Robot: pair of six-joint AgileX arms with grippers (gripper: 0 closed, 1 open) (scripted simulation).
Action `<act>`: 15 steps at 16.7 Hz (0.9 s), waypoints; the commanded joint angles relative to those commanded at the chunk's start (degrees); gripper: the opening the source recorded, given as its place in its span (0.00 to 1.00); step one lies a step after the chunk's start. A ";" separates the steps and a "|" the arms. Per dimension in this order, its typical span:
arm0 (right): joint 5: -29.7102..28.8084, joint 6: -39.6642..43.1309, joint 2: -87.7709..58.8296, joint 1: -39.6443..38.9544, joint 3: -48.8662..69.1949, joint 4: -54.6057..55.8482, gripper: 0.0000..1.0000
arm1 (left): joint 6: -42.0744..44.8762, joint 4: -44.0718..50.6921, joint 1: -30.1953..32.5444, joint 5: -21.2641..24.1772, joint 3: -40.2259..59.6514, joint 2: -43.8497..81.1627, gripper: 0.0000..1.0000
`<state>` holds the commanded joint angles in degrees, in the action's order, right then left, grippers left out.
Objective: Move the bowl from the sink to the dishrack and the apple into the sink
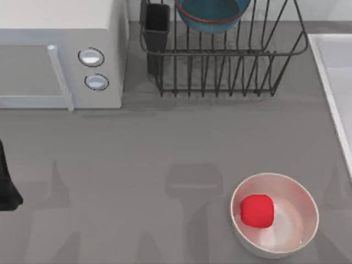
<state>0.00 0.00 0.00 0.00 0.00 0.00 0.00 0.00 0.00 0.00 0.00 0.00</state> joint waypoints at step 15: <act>0.24 -15.06 -32.79 -14.31 24.97 -23.02 1.00 | 0.00 0.00 0.00 0.00 0.00 0.00 1.00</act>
<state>0.24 -15.06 -32.79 -14.31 24.97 -23.02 0.00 0.00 0.00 0.00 0.00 0.00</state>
